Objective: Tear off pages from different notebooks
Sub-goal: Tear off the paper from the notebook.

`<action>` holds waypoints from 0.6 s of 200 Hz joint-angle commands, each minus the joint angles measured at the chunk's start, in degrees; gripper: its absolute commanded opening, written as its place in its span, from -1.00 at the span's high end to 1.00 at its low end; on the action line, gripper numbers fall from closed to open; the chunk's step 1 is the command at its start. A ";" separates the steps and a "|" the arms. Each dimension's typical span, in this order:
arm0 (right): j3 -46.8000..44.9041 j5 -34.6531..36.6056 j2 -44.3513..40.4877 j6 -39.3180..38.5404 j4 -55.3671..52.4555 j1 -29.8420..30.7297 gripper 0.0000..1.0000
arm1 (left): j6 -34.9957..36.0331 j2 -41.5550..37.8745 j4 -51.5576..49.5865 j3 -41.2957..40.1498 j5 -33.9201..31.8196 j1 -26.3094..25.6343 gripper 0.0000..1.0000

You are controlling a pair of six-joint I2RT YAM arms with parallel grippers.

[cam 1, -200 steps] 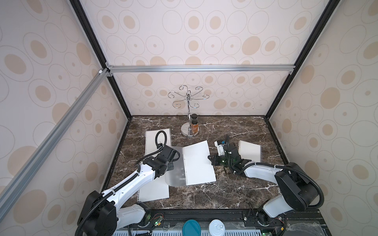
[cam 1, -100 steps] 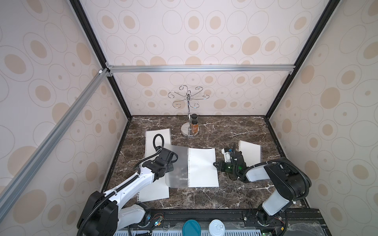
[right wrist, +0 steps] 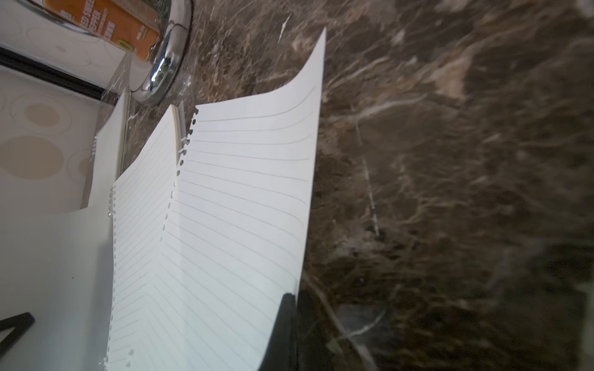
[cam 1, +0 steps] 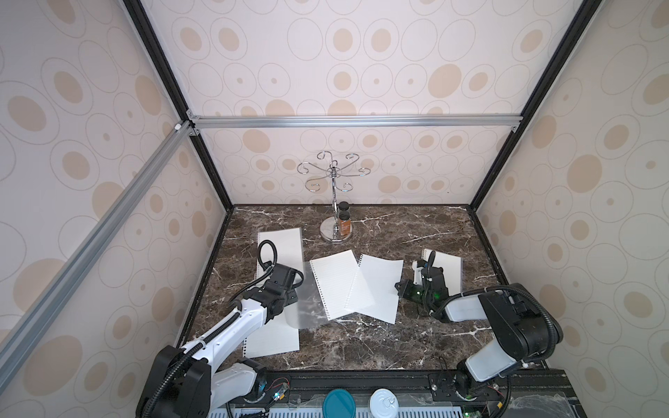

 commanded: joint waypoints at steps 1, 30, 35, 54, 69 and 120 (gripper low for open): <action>-1.51 1.69 -1.76 0.22 -1.52 -0.03 1.00 | 1.56 -0.58 -1.68 0.24 -2.90 0.66 1.00; -3.25 2.06 -5.85 -0.74 -1.15 -0.04 1.00 | 2.32 -0.85 -1.19 0.54 -2.00 0.75 1.00; -3.52 2.00 -7.03 -1.19 -1.43 -0.03 1.00 | 2.73 -0.77 -0.90 0.63 -1.58 0.81 1.00; -4.72 0.94 -13.14 -3.41 -3.13 -0.04 1.00 | 3.99 0.63 -0.34 2.83 0.16 0.83 1.00; -4.67 1.16 -19.44 -5.21 -8.62 -0.07 1.00 | 4.48 2.48 -0.65 6.01 0.78 0.76 1.00; -5.40 5.06 -37.96 -7.56 -23.14 -0.22 1.00 | 4.50 10.37 -0.21 19.73 1.61 0.76 1.00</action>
